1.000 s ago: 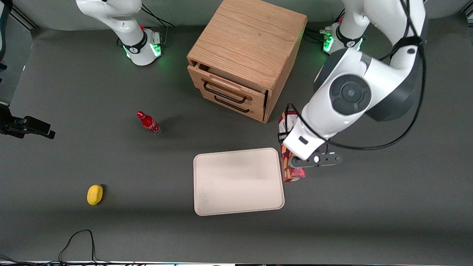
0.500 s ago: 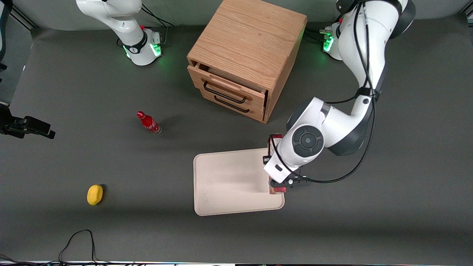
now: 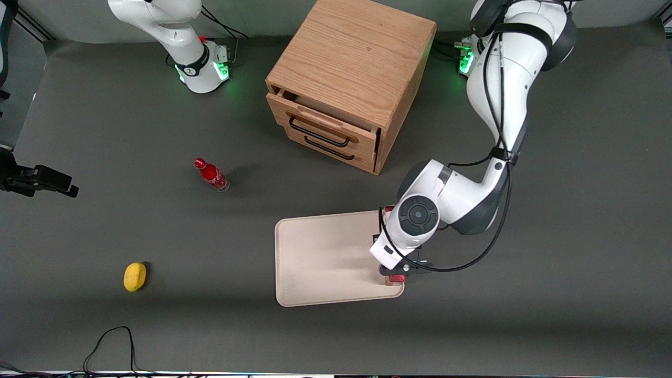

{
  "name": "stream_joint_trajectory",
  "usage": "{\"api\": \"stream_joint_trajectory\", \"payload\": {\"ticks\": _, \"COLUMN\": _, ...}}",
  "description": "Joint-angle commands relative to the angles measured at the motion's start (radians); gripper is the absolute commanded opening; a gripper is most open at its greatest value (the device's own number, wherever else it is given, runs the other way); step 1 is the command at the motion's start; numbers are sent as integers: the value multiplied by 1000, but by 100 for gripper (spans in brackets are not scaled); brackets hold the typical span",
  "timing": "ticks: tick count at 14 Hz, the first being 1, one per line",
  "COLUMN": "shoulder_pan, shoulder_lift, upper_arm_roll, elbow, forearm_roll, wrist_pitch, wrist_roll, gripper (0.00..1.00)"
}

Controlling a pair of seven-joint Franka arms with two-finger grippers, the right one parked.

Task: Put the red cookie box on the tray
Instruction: 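Carry the cookie box over the white tray with the left gripper, then lower the box onto the tray and open the left gripper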

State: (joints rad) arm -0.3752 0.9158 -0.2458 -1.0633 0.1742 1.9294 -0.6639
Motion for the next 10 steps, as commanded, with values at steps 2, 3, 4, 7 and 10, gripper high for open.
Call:
{"api": "stream_joint_trajectory", "payload": {"ticks": 2, "shoulder_pan": -51, "shoulder_lift": 31, "upper_arm_roll": 45, "elbow": 29, "forearm_roll": 30, "wrist_pitch": 29, "wrist_roll": -69, "gripper": 0}}
{"api": "stream_joint_trajectory", "payload": {"ticks": 3, "shoulder_pan": -53, "shoulder_lift": 35, "upper_arm_roll": 48, "elbow": 29, "forearm_roll": 30, "wrist_pitch": 33, "wrist_roll": -72, "gripper": 0}}
{"api": "stream_joint_trajectory", "payload": {"ticks": 4, "shoulder_pan": -53, "shoulder_lift": 38, "upper_arm_roll": 48, "elbow": 29, "forearm_roll": 30, "wrist_pitch": 39, "wrist_roll": -72, "gripper": 0}}
{"api": "stream_joint_trajectory", "payload": {"ticks": 7, "shoulder_pan": -51, "shoulder_lift": 40, "upper_arm_roll": 48, "elbow": 25, "forearm_roll": 31, "wrist_pitch": 46, "wrist_roll": -71, "gripper": 22}}
{"api": "stream_joint_trajectory", "payload": {"ticks": 10, "shoulder_pan": -60, "shoulder_lift": 38, "upper_arm_roll": 48, "elbow": 2, "forearm_roll": 99, "wrist_pitch": 46, "wrist_roll": -72, "gripper": 100}}
